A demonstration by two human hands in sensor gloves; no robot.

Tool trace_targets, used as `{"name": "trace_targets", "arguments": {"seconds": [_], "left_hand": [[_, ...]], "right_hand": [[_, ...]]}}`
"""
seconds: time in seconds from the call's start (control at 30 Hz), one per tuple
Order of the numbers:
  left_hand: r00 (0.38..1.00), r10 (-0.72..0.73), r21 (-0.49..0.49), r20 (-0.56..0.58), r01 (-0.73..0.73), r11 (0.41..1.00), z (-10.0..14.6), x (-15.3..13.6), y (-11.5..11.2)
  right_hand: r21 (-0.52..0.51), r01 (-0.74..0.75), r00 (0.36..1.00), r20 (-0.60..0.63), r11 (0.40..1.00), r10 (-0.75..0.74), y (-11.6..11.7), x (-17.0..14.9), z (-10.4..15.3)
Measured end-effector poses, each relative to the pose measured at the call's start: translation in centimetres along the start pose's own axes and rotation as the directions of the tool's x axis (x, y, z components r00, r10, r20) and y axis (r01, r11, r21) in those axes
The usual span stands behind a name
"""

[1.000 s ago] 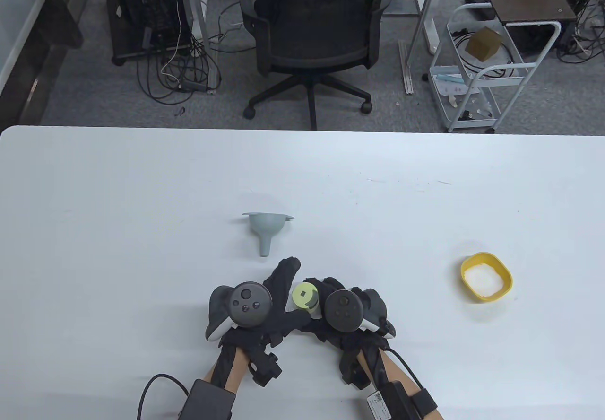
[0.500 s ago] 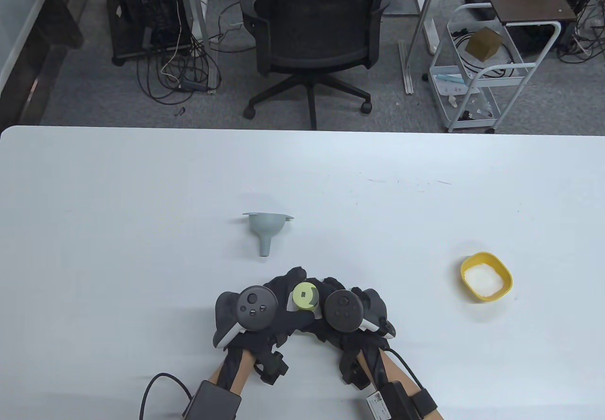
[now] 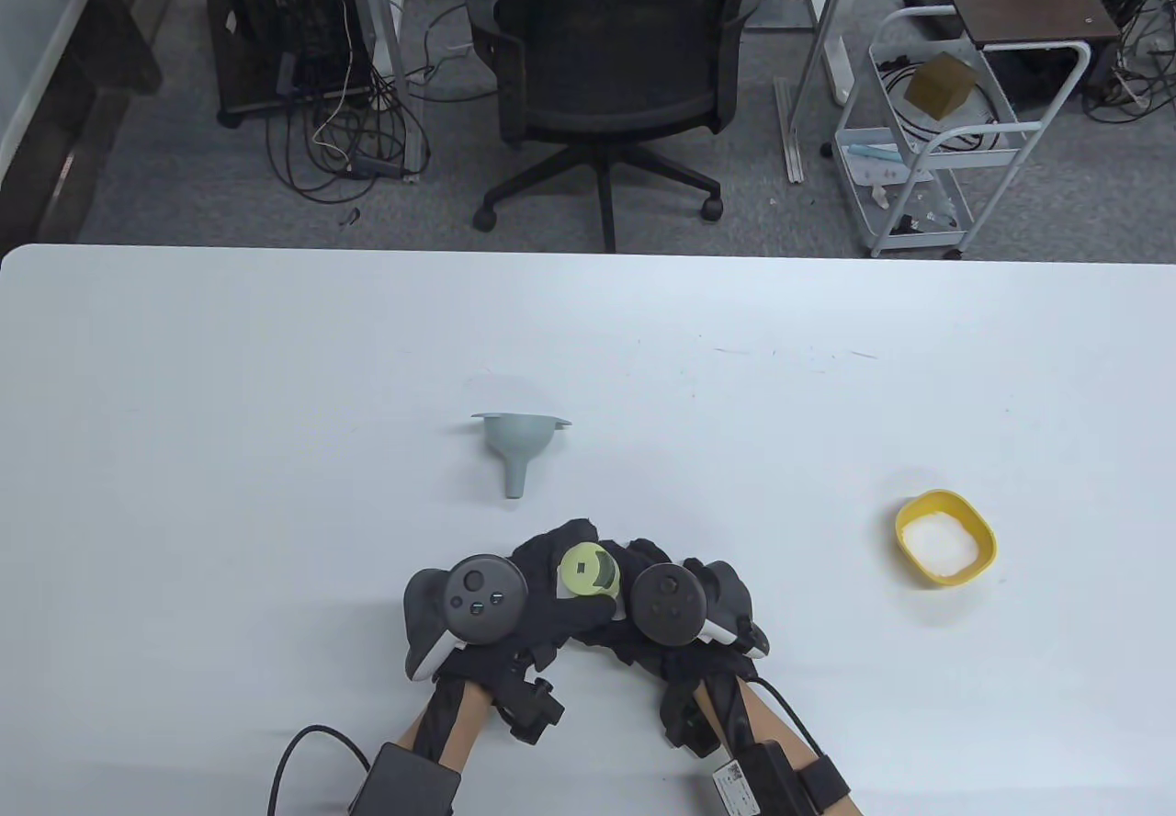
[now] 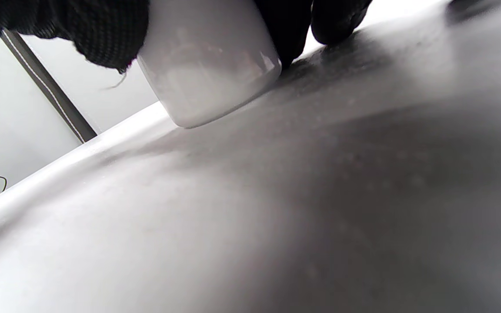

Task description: Unscrew the press dispenser and pour salt into it

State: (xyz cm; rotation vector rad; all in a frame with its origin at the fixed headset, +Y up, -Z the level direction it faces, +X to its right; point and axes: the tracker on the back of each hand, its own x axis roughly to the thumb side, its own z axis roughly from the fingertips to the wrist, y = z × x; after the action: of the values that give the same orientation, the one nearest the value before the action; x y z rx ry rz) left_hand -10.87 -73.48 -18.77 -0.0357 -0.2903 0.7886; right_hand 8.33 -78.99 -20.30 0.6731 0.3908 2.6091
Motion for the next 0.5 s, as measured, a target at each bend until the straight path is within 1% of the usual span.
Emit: {"name": "trace_targets", "arguments": {"seconds": [0.1, 0.23, 0.37, 0.5], "left_hand": [[1.000, -0.001, 0.059, -0.010, 0.002, 0.998, 0.2, 0.0, 1.2], [0.999, -0.020, 0.095, -0.034, 0.024, 0.995, 0.4, -0.4, 2.9], [0.998, 0.034, 0.133, -0.054, -0.027, 0.991, 0.7, -0.9, 4.5], [0.997, 0.036, 0.168, -0.061, -0.026, 0.986, 1.1, -1.5, 6.0]], "right_hand": [[0.000, 0.000, 1.000, 0.000, 1.000, 0.000, 0.0, 0.0, 0.0], [-0.001, 0.001, 1.000, 0.000, 1.000, -0.001, 0.0, 0.0, 0.0], [-0.002, 0.001, 1.000, 0.000, 1.000, -0.001, 0.0, 0.0, 0.0], [-0.014, 0.004, 1.000, 0.019, 1.000, -0.004, -0.1, 0.0, 0.2]]}}
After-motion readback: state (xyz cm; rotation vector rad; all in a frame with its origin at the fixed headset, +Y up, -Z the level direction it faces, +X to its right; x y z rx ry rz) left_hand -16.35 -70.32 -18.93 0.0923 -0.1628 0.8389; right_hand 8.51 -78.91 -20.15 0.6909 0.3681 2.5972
